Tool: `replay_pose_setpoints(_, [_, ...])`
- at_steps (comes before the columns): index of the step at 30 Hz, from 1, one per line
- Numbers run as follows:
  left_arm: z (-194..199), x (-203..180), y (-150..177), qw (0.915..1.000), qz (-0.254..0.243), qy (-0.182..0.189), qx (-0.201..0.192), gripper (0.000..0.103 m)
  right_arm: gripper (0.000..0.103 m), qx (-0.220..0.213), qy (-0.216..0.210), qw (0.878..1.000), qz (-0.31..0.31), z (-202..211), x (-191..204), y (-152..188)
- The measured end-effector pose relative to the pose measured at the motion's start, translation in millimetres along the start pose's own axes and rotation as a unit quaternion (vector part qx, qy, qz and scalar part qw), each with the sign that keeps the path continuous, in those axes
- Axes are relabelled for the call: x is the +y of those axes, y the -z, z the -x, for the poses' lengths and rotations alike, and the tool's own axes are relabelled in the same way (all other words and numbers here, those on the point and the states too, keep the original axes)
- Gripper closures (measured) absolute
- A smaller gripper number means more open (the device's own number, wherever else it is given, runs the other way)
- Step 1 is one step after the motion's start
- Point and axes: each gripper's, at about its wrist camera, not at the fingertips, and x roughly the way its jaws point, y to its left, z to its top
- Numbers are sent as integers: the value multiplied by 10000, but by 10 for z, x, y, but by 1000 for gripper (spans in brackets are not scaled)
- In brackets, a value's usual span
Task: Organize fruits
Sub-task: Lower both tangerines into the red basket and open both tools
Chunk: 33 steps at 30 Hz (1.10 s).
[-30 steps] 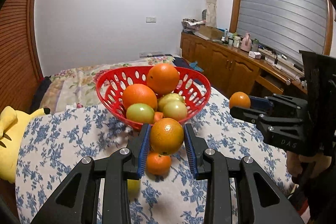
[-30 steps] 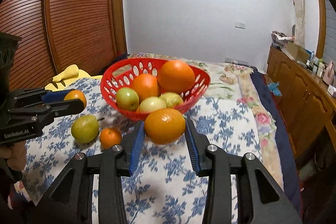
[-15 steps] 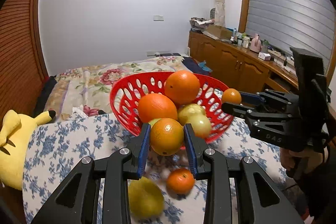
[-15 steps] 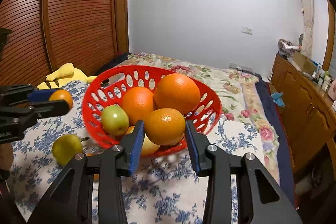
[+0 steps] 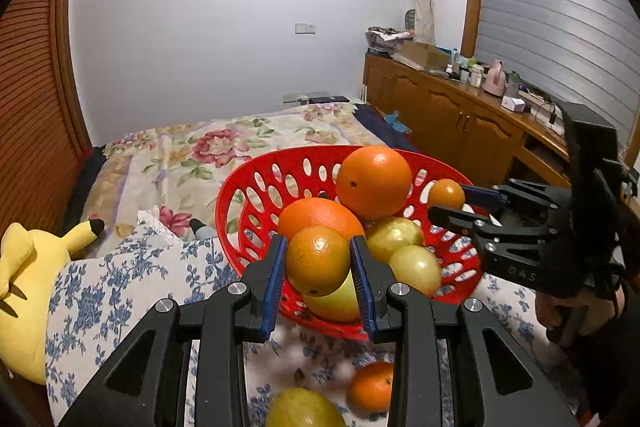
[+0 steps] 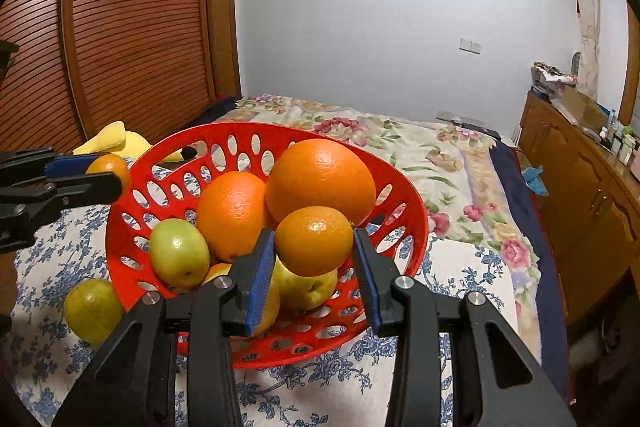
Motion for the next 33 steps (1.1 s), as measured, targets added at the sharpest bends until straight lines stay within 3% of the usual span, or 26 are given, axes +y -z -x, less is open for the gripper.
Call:
replay_pose_setpoints(20, [-421,88,-91,9996,-40,-97,263,70,61,-34,-106,9999,-5,-23,-22,28])
replay_pose_setpoints(33, [-111,103,26,9998,-7,-37,179,60,55,-122,-31,9999,107,162,120,3])
